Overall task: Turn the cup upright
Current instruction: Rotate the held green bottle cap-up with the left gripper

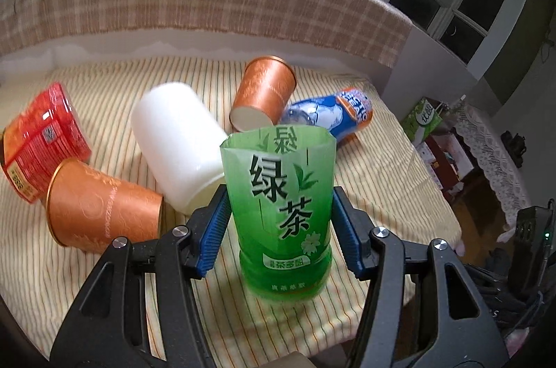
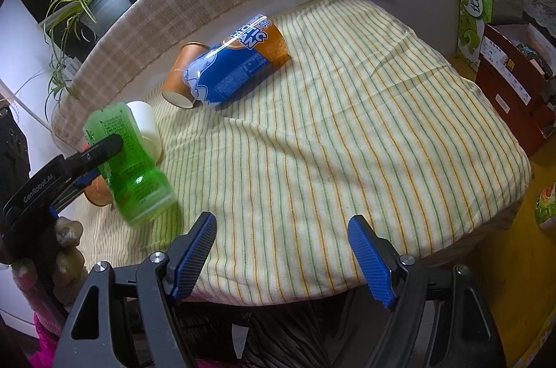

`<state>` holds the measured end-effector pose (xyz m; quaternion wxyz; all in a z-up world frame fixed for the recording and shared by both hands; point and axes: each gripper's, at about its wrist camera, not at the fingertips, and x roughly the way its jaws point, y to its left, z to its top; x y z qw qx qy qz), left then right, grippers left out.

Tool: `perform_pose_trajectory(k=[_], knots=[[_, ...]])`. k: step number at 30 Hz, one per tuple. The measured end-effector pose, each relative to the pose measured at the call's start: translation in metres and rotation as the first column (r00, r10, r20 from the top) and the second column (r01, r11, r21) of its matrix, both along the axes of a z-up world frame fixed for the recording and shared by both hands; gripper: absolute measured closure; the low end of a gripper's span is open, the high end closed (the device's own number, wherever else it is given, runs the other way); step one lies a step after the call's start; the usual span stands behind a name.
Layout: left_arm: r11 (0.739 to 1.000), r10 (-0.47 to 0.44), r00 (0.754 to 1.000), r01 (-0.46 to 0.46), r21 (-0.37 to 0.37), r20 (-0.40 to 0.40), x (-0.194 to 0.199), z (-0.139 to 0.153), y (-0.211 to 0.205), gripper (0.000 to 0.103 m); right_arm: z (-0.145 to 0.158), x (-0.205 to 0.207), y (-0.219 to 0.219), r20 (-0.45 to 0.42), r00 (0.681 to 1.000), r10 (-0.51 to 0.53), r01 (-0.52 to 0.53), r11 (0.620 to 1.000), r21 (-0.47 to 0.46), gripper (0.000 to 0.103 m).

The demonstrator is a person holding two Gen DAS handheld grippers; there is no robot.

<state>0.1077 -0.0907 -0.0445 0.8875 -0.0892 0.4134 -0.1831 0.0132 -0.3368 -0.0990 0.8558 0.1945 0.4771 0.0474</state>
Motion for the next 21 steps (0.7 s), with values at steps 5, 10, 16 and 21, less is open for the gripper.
perform_pose_trajectory(k=[5, 10, 16, 21], knots=[[0.999, -0.001, 0.999, 0.000, 0.037, 0.039, 0.001, -0.001, -0.009, 0.045, -0.002, 0.001, -0.001, -0.005, 1.000, -0.001, 0.001, 1.000, 0.001, 0.023], [0.995, -0.021, 0.996, 0.013, 0.094, 0.088, -0.008, 0.000, -0.019, 0.045, -0.001, 0.002, -0.004, 0.001, 1.000, -0.009, 0.009, 1.000, -0.001, 0.023], [0.990, -0.049, 0.991, 0.031, 0.140, 0.128, -0.017, -0.001, -0.027, 0.045, 0.000, 0.002, -0.002, 0.011, 1.000, -0.015, 0.015, 1.000, -0.013, 0.023], [0.988, -0.062, 0.989, 0.041, 0.150, 0.135, -0.024, 0.000, -0.027, 0.044, 0.006, 0.001, 0.003, 0.040, 0.999, -0.015, 0.017, 0.998, -0.054, 0.023]])
